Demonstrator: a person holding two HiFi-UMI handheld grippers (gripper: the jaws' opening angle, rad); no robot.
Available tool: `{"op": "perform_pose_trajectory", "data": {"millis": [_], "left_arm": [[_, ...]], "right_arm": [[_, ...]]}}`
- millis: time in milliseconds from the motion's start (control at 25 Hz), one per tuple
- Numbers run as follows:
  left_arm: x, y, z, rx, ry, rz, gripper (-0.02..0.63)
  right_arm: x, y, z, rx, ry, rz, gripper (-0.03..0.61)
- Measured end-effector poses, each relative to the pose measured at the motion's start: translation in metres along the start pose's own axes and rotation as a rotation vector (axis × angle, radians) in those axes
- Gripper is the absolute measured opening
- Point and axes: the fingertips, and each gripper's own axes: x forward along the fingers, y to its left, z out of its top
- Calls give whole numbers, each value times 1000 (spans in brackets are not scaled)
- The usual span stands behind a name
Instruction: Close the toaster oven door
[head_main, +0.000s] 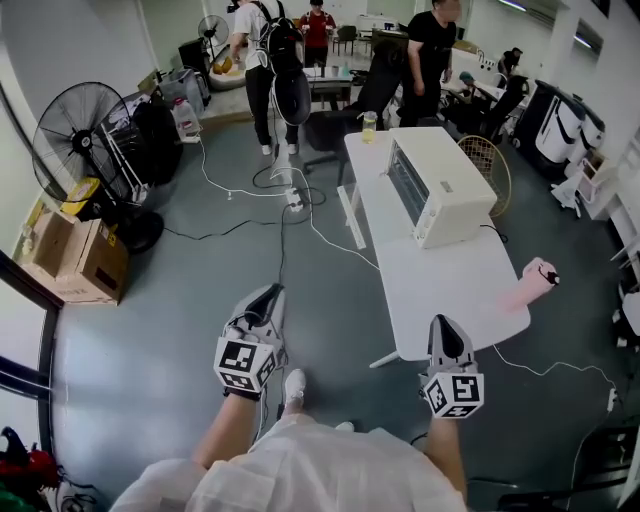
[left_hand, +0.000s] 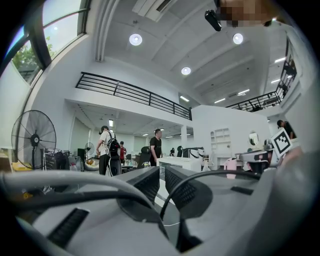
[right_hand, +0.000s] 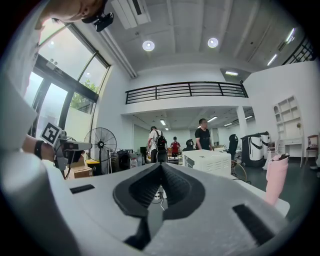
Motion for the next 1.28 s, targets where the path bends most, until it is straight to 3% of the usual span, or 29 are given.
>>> {"op": "perform_pose_trajectory", "data": {"millis": [440,720,1280], "left_arm": [[78,131,9,-8,-20,-1,32],[131,200,14,5,-29,-50,32],[229,250,-10,-24,-5,-156,32]], "right_arm": [[134,38,13,-8,-9,-36,3],[210,50,15,-16,-13,-91,3],[324,66,2,-21,25,-62,3]]}}
